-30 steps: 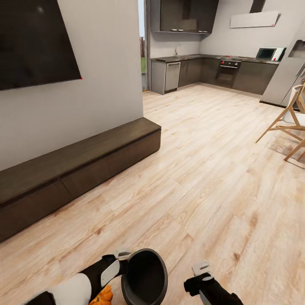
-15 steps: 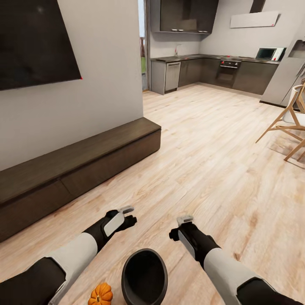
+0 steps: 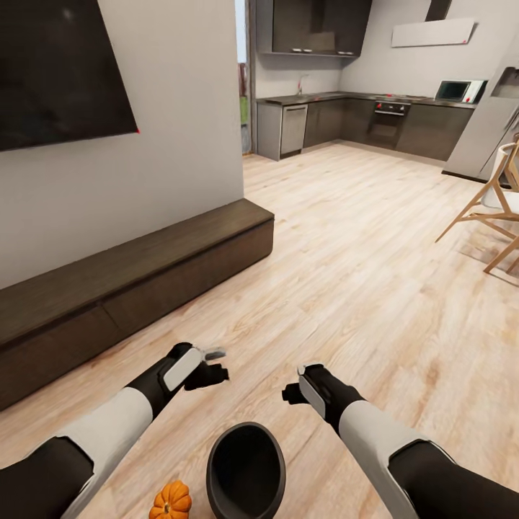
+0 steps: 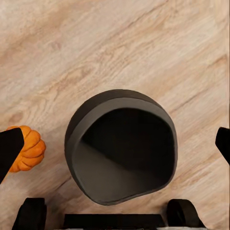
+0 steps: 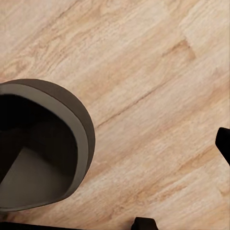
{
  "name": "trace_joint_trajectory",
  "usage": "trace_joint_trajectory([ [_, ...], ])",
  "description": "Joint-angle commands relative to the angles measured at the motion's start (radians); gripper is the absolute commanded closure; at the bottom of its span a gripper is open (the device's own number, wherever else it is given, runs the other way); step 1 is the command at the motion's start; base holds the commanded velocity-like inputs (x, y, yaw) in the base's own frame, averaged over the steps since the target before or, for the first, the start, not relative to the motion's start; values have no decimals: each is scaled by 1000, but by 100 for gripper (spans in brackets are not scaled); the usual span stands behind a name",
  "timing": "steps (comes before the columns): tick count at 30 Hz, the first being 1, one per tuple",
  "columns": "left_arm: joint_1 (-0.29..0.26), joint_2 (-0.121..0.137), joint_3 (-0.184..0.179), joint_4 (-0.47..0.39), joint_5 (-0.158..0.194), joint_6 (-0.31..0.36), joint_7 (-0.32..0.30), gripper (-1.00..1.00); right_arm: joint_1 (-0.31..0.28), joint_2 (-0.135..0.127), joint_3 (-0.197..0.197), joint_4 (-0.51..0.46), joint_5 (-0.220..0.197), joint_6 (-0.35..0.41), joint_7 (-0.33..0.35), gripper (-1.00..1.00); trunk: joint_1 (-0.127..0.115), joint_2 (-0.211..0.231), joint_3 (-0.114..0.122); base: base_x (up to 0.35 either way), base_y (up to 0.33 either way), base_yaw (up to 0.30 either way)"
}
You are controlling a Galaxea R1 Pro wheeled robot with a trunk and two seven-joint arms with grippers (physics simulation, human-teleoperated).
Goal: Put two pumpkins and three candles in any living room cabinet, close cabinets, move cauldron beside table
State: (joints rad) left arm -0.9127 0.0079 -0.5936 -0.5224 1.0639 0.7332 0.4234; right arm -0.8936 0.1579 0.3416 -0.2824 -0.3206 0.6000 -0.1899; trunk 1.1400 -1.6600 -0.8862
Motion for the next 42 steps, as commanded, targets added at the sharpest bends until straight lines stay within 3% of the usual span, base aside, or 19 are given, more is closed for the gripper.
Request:
trace_joint_trajectory([
  [1, 0, -4, 0, 1, -3, 30, 0, -100, 0, 1, 1, 0, 0, 2, -1, -100, 4, -7, -3, 0, 0, 0],
  [10, 0, -14, -1, 11, -3, 42, 1, -100, 1, 1, 2, 0, 1, 37, -2, -100, 38, -70, -31, 0, 0, 0],
  [18, 1, -11, -3, 123, -4, 37, 18, -100, 6, 2, 3, 7, 1, 40, 2, -100, 69, -126, -56, 0, 0, 0],
  [25, 4, -16, -7, 147, -4, 31, 24, -100, 8, 4, 5, 8, 2, 39, 3, -100, 96, -175, -78, 0, 0, 0],
  [27, 15, -27, -18, 158, 5, 19, 36, -100, 20, 14, 16, 20, 13, 27, 15, -100, 96, -175, -78, 0, 0, 0],
  [33, 49, 4, 1, 192, 6, -13, 57, -100, 6, 10, 45, 8, 7, 33, 47, -100, 96, -175, -78, 0, 0, 0],
  [37, 72, 6, 3, 214, 10, -34, 79, -100, 5, 11, 67, 5, 6, 44, 69, -100, 96, -175, -78, 0, 0, 0],
  [42, 101, -18, 10, 243, 10, -62, 107, -100, 5, 10, 95, 3, 6, 46, 97, -100, 96, -175, -78, 0, 0, 0],
])
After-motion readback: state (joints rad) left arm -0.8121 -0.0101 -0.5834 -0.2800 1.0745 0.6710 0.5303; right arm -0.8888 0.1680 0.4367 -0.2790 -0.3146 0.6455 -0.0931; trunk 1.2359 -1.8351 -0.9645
